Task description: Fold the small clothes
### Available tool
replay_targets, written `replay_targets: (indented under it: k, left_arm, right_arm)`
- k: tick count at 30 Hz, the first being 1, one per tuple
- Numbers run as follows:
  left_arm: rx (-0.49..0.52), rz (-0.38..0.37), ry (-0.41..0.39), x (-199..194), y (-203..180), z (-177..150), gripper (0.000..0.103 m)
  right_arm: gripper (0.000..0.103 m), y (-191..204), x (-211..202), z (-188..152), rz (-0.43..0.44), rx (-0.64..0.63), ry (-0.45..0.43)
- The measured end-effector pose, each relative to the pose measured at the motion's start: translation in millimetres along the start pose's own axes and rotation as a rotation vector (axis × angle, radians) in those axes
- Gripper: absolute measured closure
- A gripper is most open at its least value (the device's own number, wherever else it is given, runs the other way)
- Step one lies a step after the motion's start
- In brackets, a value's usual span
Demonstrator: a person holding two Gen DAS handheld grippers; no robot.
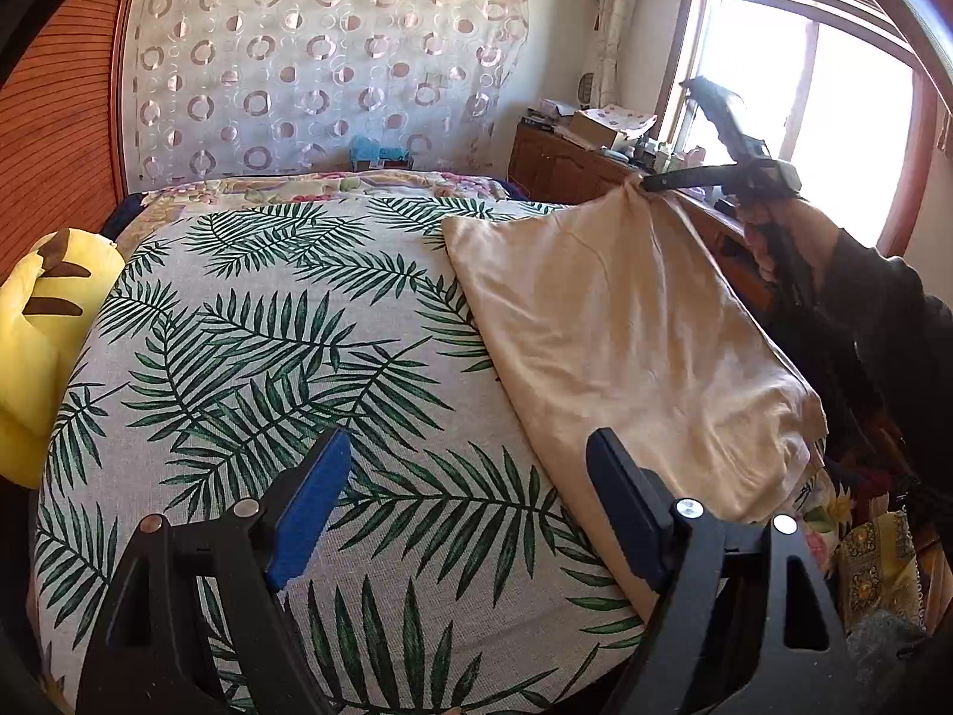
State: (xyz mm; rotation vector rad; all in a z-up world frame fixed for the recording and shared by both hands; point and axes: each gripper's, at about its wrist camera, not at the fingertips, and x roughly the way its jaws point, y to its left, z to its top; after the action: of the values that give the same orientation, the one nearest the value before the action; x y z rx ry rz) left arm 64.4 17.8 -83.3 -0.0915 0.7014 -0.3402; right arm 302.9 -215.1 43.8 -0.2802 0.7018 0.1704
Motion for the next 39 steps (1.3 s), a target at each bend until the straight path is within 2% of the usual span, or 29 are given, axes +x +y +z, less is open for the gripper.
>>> replay_targets:
  k: [2, 3, 4, 5, 10, 14, 15, 17, 20, 26, 30, 33, 34, 35, 36, 37, 38, 39]
  left_arm:
    - [0.001, 0.002, 0.006, 1.6, -1.1, -0.8, 0.021]
    - [0.004, 0.003, 0.01, 2.3, -2.1, -1.3, 0.021]
    - [0.007, 0.003, 0.011, 2.7, -3.0, -1.9, 0.021]
    - [0.01, 0.001, 0.013, 2.9, -4.2, -2.3, 0.021]
    - [0.019, -0.007, 0.02, 5.6, -8.6, -2.6, 0.021]
    - [0.031, -0.018, 0.026, 7.6, -16.4, -3.9, 0.021]
    - [0.037, -0.021, 0.029, 8.1, -19.8, -4.5, 0.021]
    - [0.051, -0.026, 0.036, 9.7, -25.4, -4.2, 0.021]
    - [0.07, -0.034, 0.047, 12.7, -34.1, -4.0, 0.021]
    - [0.111, -0.052, 0.081, 18.1, -51.3, -6.2, 0.021]
    - [0.121, -0.048, 0.096, 18.6, -57.1, -9.7, 0.021]
    - [0.128, -0.043, 0.109, 19.0, -59.4, -13.4, 0.021]
    - [0.132, -0.042, 0.115, 19.0, -60.3, -14.9, 0.021]
    - [0.136, -0.041, 0.12, 18.9, -61.2, -16.1, 0.021]
    - [0.14, -0.04, 0.125, 18.5, -62.1, -17.2, 0.021]
    - [0.144, -0.04, 0.128, 18.2, -62.5, -17.7, 0.021]
    - [0.147, -0.039, 0.131, 17.4, -63.2, -18.6, 0.021]
    - [0.151, -0.04, 0.134, 16.5, -64.0, -19.5, 0.021]
  right_arm:
    - [0.095, -5.6, 17.9, 0.2, -0.085, 0.031, 0.026]
    - [0.092, -8.0, 25.1, 0.7, -0.088, 0.049, 0.046]
    - [0.083, -10.7, 30.4, 0.6, -0.084, 0.07, 0.061]
    - [0.079, -13.2, 31.6, -2.2, -0.078, 0.091, 0.064]
    - [0.079, -12.6, 5.7, -22.7, -0.001, 0.08, 0.034]
    - [0.076, -8.5, -43.1, -64.6, 0.09, 0.05, -0.002]
    - [0.071, -7.9, -55.3, -79.7, 0.111, 0.048, -0.008]
    - [0.053, -7.3, -81.1, -109.3, 0.147, 0.056, -0.02]
    - [0.05, -8.8, -108.2, -150.9, 0.181, 0.085, -0.01]
    - [0.05, -10.8, -133.6, -216.0, 0.231, 0.168, 0.045]
    - [0.05, -12.9, -145.8, -233.6, 0.245, 0.177, 0.052]
    - [0.05, -6.9, -149.9, -232.2, 0.237, 0.156, 0.075]
    - [0.053, -4.8, -147.4, -230.9, 0.235, 0.15, 0.082]
    - [0.067, 1.9, -143.4, -227.7, 0.235, 0.144, 0.089]
    - [0.075, 2.5, -142.2, -228.9, 0.244, 0.134, 0.095]
    - [0.088, 9.1, -148.0, -231.6, 0.255, 0.122, 0.094]
    - [0.094, 11.5, -154.5, -230.5, 0.268, 0.106, 0.087]
    - [0.094, 17.2, -159.7, -225.5, 0.277, 0.091, 0.078]
